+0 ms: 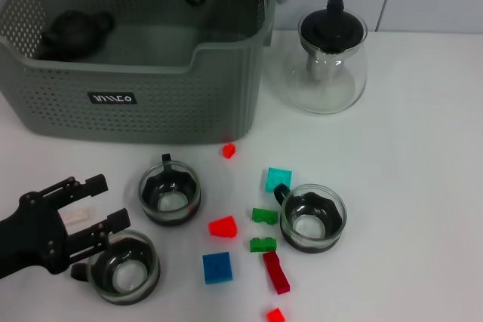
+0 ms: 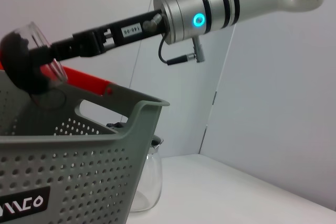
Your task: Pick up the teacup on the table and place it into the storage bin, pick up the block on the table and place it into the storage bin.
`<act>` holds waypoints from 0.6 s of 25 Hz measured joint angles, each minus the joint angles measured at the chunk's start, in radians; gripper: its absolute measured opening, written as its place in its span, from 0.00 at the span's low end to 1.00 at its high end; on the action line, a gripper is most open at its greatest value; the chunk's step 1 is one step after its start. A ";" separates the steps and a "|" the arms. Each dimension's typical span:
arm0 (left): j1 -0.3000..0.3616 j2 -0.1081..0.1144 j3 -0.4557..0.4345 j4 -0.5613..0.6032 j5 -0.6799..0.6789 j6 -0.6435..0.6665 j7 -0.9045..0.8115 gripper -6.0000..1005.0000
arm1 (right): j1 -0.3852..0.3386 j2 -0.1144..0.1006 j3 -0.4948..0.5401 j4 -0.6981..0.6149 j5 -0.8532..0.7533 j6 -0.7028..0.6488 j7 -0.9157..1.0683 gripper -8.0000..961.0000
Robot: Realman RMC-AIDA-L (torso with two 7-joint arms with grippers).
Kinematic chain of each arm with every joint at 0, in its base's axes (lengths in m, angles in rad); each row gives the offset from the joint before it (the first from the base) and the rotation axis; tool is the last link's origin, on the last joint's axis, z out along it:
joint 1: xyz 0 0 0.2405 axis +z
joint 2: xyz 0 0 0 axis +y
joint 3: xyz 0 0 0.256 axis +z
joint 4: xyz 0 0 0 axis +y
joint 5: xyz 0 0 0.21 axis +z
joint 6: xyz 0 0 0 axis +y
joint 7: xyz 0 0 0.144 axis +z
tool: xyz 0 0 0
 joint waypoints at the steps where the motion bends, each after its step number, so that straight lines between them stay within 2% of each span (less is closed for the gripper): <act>1: 0.001 0.000 0.000 -0.001 0.000 0.000 0.000 0.72 | -0.006 0.000 -0.003 0.000 0.000 -0.006 0.000 0.06; 15: 0.003 -0.002 0.007 -0.003 0.002 0.000 -0.003 0.72 | -0.042 -0.006 -0.036 0.021 -0.006 -0.079 0.002 0.06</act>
